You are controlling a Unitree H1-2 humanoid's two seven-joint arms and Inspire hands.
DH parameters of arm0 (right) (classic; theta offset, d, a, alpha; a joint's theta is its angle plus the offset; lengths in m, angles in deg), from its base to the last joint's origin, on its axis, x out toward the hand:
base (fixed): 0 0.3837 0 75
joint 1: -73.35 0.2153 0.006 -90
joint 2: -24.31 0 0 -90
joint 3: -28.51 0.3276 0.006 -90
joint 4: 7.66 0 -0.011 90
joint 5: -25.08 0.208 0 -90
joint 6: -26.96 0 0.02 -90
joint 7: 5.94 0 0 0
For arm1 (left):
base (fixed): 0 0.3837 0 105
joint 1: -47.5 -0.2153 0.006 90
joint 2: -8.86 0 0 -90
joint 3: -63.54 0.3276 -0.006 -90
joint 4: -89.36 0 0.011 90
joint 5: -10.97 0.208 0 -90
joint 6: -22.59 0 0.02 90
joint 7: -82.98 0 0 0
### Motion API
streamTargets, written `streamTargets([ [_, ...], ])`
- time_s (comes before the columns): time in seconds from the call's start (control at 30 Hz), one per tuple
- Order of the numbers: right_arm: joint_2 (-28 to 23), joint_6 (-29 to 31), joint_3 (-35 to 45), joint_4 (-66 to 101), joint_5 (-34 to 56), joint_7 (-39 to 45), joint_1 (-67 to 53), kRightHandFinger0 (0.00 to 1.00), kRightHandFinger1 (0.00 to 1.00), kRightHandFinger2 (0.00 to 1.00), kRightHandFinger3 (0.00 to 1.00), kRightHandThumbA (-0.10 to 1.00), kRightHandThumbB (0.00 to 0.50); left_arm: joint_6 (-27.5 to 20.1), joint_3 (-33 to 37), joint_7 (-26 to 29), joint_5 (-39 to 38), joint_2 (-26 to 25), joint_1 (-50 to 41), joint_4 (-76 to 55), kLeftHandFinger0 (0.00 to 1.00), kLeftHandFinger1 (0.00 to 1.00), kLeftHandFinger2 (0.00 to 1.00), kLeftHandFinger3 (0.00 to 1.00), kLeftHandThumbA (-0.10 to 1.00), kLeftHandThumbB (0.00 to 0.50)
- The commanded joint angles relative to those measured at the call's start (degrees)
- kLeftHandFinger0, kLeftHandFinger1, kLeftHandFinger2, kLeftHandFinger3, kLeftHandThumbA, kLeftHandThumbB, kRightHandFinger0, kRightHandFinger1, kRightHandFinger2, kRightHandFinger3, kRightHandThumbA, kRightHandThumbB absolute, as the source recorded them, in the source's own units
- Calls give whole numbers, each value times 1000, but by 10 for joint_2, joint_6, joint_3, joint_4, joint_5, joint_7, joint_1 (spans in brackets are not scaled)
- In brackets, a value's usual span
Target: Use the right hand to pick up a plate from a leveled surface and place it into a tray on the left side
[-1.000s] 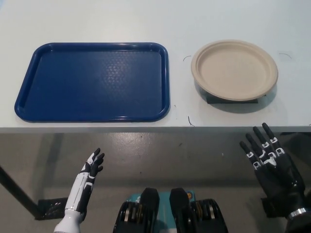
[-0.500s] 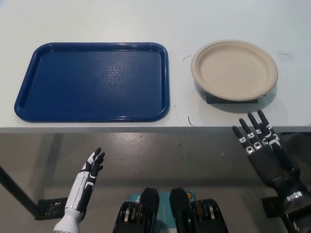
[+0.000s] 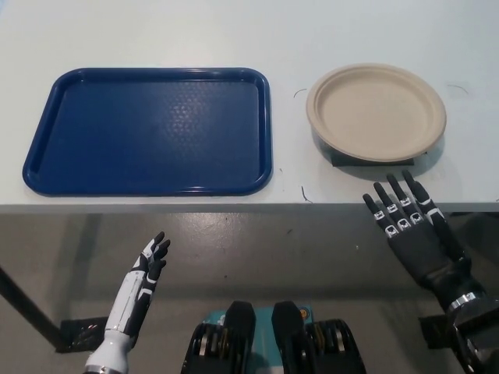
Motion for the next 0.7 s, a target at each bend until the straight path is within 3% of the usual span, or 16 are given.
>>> streamTargets([
  [0.0, 9, -4, 3, 1, 5, -3, 18, 1000, 1000, 1000, 1000, 1000, 313, -27, 2, -1, -1, -8, 20, -12, 1000, 1000, 1000, 1000, 1000, 139],
  [0.27, 6, -4, 2, -13, -9, 0, 8, 1000, 1000, 1000, 1000, 1000, 324, -27, 3, 2, 5, -10, 24, -15, 1000, 1000, 1000, 1000, 1000, 134],
  [0.67, 6, -4, 16, -41, -21, -23, 55, 1000, 1000, 1000, 1000, 1000, 302, -29, 3, 3, 5, -8, 23, -15, 1000, 1000, 1000, 1000, 1000, 135],
])
